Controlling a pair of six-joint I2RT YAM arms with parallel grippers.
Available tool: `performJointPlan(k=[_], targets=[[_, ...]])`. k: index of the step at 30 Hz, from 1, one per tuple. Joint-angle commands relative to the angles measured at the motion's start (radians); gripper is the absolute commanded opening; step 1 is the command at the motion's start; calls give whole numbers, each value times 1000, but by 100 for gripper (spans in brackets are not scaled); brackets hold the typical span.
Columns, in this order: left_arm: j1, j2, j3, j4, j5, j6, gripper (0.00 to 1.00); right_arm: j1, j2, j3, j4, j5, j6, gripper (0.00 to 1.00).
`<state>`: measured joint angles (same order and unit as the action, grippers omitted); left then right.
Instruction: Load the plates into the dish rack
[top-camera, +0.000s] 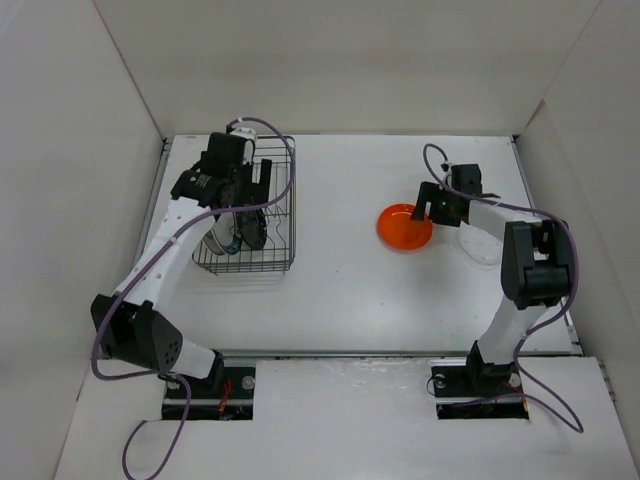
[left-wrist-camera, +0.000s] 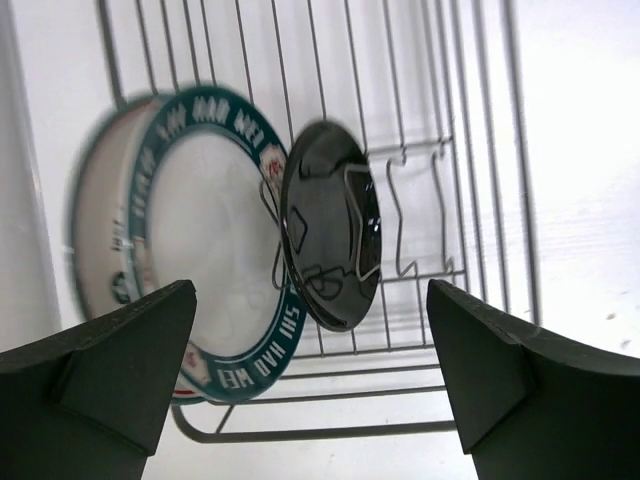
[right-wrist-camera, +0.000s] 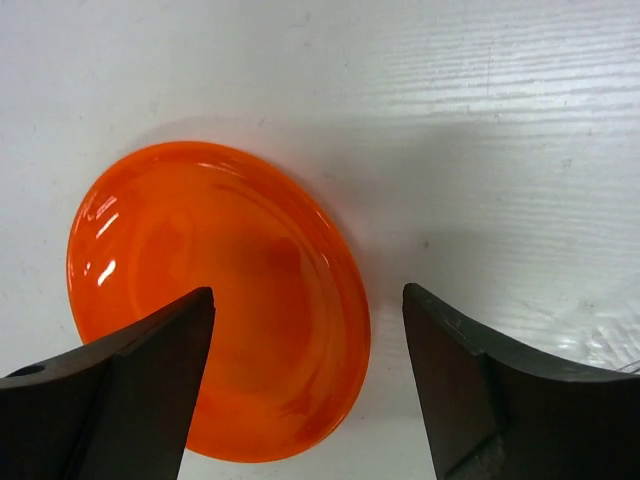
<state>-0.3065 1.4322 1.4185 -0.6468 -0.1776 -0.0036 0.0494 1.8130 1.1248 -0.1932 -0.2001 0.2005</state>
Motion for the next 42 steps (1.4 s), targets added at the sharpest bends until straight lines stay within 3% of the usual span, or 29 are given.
performJointPlan(k=[1, 6, 10, 12, 15, 16, 20, 23, 25, 31, 42], targets=[[-5, -78, 85, -20, 30, 33, 100, -8, 28, 55, -31, -30, -4, 80], [-5, -87, 111, -30, 40, 44, 100, -8, 39, 73, -95, -18, 23, 47], [-5, -87, 111, -40, 40, 44, 100, -17, 69, 102, -158, 2, 23, 46], [-5, -87, 111, -40, 40, 44, 100, -17, 69, 115, -178, -7, 23, 36], [-5, -87, 102, -40, 40, 44, 100, -28, 91, 125, -190, -16, 23, 16], [-5, -87, 102, -40, 40, 44, 100, -28, 91, 135, -199, -16, 33, 0], [18, -87, 131, -40, 88, 54, 100, -37, 72, 135, -163, -80, 56, 0], [30, -50, 174, -40, 229, 80, 100, -37, -36, 113, -93, -113, 115, 0], [30, -17, 233, -40, 402, 122, 100, -8, -114, 113, -83, -35, 129, 0], [30, 60, 287, -1, 865, 209, 100, 70, -402, 36, 133, -107, 169, 0], [-13, 227, 338, 96, 1136, 165, 100, 282, -466, 6, 282, -219, 152, 0]])
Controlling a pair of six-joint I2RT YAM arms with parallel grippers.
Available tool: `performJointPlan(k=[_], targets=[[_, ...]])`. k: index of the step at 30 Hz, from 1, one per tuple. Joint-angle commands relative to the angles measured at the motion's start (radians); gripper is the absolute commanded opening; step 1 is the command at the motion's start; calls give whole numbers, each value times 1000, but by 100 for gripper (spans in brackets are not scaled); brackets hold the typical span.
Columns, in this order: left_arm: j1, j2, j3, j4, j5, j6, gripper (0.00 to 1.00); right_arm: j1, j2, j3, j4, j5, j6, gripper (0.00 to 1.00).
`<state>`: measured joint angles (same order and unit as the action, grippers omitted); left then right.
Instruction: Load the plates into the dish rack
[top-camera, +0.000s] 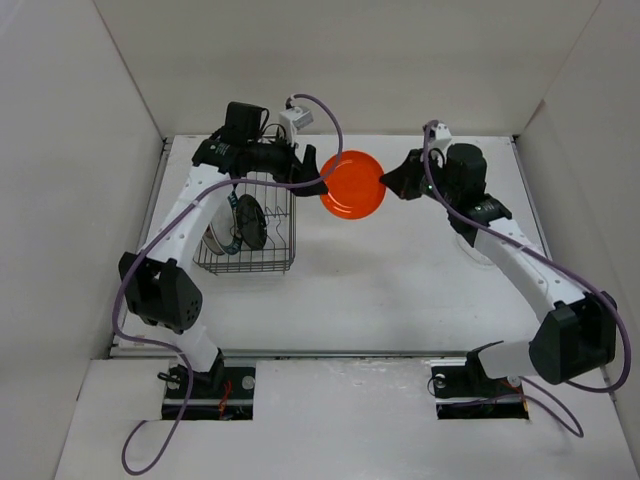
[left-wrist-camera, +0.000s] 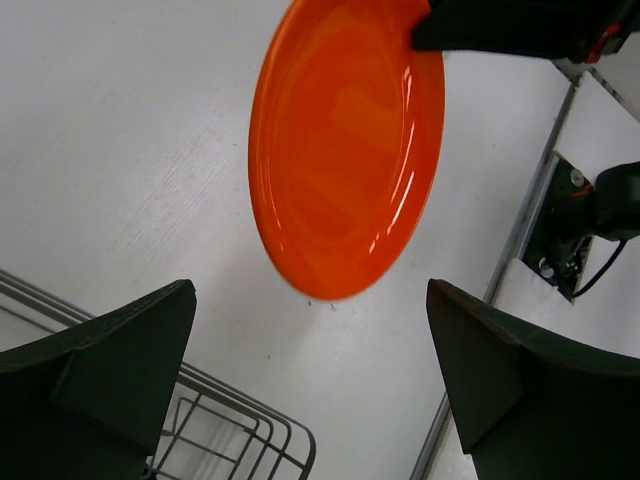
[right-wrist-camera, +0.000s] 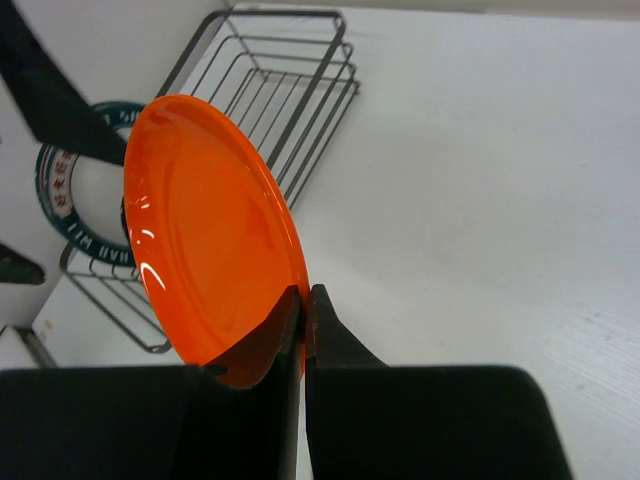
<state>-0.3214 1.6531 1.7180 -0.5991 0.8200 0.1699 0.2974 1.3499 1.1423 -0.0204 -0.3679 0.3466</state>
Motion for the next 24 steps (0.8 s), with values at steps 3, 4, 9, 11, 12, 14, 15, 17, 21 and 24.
performJointPlan(k=[3, 4, 9, 11, 12, 14, 15, 17, 21, 24], targets=[[2, 7, 16, 58, 113, -18, 100, 43, 8, -26, 169, -66, 34, 0], [2, 7, 6, 71, 102, -18, 98, 43, 8, -39, 183, -77, 34, 0], [2, 7, -53, 102, 84, -27, 95, 52, -1, -38, 226, -129, 74, 0], [2, 7, -54, 102, 74, -27, 85, 61, -1, -38, 237, -140, 83, 0], [2, 7, -54, 102, 85, -27, 79, 71, -1, -29, 237, -150, 83, 0], [2, 7, -54, 102, 102, -27, 62, 83, 9, -29, 246, -160, 92, 0], [2, 7, -54, 102, 102, -18, 55, 95, 9, -29, 264, -160, 92, 0], [2, 16, -44, 93, 131, -9, 29, 107, 18, -29, 275, -160, 110, 0], [2, -33, -57, 93, 79, -64, 0, 120, 40, -29, 275, -135, 121, 66], [2, -140, -121, 148, -162, -128, 0, 120, 25, -29, 223, -53, 121, 99]])
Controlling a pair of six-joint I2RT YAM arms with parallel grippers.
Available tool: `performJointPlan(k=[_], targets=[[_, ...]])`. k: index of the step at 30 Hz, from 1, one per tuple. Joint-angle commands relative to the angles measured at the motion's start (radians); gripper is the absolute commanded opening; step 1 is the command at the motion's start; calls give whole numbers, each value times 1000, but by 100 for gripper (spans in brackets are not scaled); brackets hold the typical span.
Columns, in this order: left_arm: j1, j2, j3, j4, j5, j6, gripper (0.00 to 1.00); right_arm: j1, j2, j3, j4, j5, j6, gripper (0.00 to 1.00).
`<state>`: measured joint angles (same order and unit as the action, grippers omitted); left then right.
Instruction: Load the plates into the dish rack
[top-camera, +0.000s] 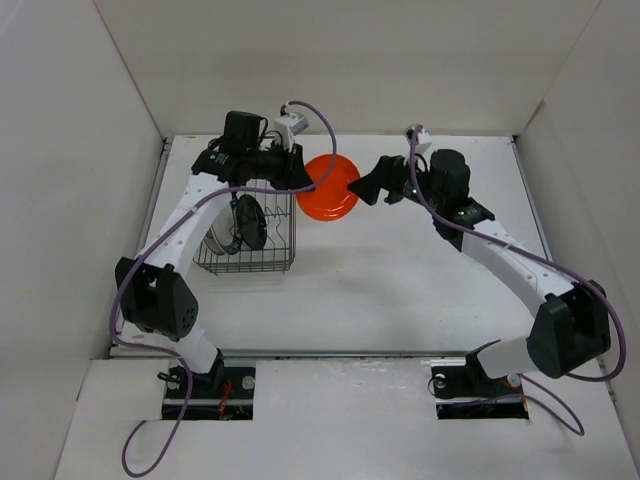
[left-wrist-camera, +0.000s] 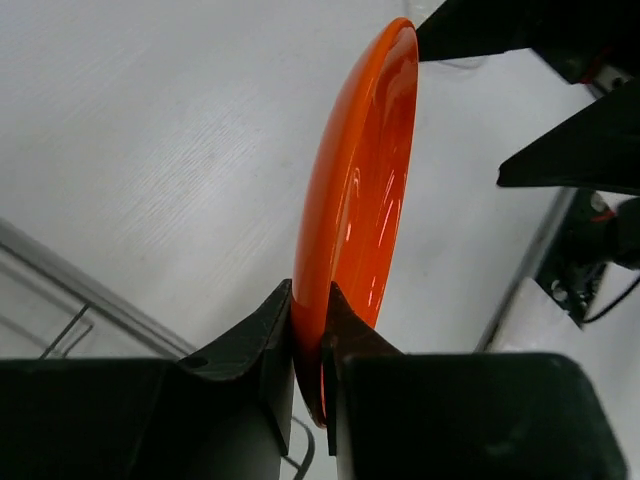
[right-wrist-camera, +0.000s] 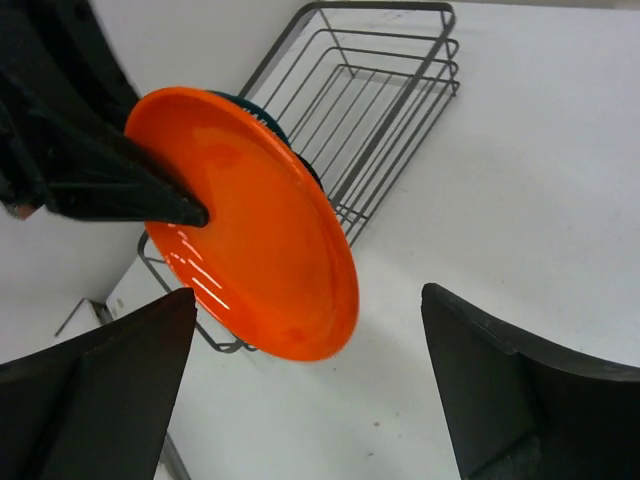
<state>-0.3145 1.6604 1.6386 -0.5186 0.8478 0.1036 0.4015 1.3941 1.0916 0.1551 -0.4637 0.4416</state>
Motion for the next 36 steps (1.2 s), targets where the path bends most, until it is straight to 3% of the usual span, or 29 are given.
performJointPlan(k=[1, 2, 3, 4, 7, 10, 19, 28, 32, 36], targets=[[-5, -180, -65, 77, -279, -82, 0, 26, -20, 36, 8, 147, 26, 99], [-14, -210, -81, 77, -384, -82, 0, 26, -32, 59, -82, 205, 0, 99], [-26, -261, -114, 77, -631, -116, 0, 42, -32, 76, -132, 265, -10, 99], [-61, -283, -128, 77, -745, -116, 0, 51, -32, 96, -184, 380, -11, 99], [-103, -323, -198, 40, -1126, -157, 0, 65, -20, 158, -350, 500, -20, 99], [-115, -292, -218, -23, -1289, -203, 0, 76, -20, 177, -430, 579, -20, 99], [-127, -198, -241, -74, -1423, -291, 0, 85, -136, 148, -548, 747, -11, 99], [-127, -142, -273, -74, -1362, -300, 0, 0, -233, 108, -595, 758, -29, 99], [-127, -133, -293, -74, -1317, -300, 0, -137, -208, 58, -632, 838, 28, 99], [-127, -123, -315, -74, -1285, -300, 4, -278, -208, -73, -608, 801, 117, 99]])
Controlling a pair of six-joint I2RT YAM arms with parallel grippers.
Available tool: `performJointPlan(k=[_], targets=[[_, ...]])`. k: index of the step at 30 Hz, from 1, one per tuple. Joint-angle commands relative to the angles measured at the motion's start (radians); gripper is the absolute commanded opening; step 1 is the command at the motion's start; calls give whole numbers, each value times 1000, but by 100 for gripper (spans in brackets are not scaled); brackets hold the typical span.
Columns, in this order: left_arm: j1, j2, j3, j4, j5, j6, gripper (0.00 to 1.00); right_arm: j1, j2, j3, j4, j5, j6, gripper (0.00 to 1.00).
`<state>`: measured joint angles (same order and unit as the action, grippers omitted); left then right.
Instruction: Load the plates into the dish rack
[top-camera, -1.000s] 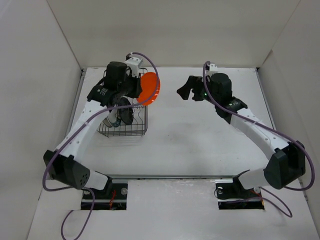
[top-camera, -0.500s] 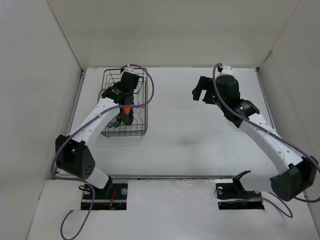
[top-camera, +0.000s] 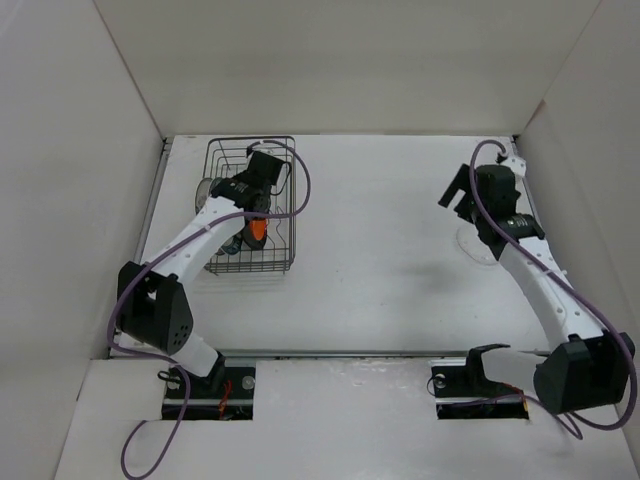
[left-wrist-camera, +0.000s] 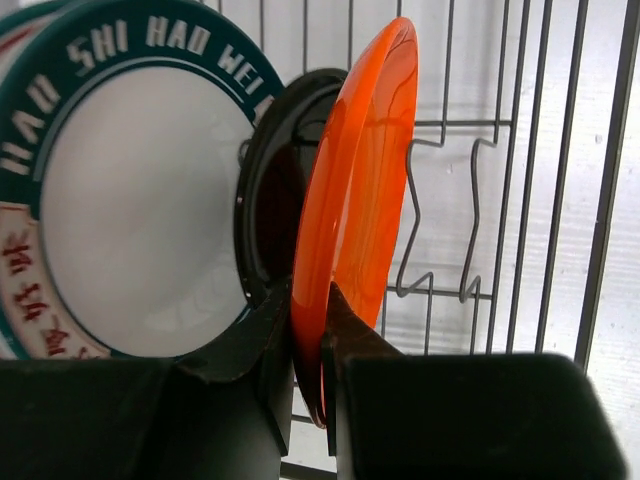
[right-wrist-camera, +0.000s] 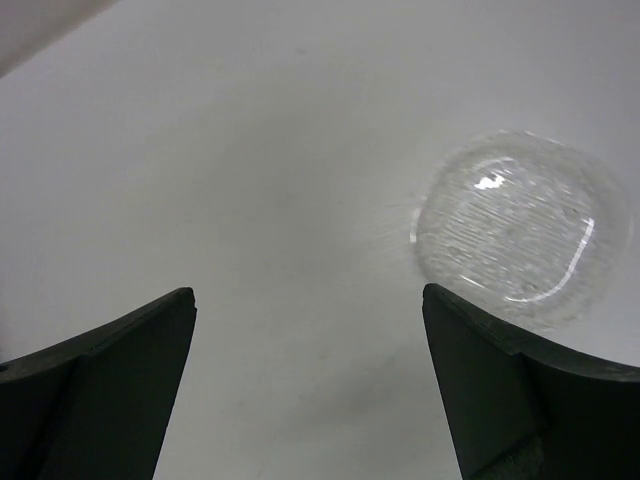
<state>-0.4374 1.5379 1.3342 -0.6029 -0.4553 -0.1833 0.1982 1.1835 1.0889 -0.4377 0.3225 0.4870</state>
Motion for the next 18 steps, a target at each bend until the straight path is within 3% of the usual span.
performJointPlan(k=[1, 10, 14, 18], targets=[[-4, -1, -23, 11, 29, -4, 7, -97, -7, -134, 14, 1, 84, 99], [16, 18, -32, 2, 107, -4, 29, -341, -24, -329, 60, -19, 116, 99], [16, 18, -23, -8, 136, 7, 44, -402, -24, -386, 83, 22, 169, 99], [16, 18, 35, -32, 200, 43, 68, -468, 31, -423, 131, -14, 183, 99]])
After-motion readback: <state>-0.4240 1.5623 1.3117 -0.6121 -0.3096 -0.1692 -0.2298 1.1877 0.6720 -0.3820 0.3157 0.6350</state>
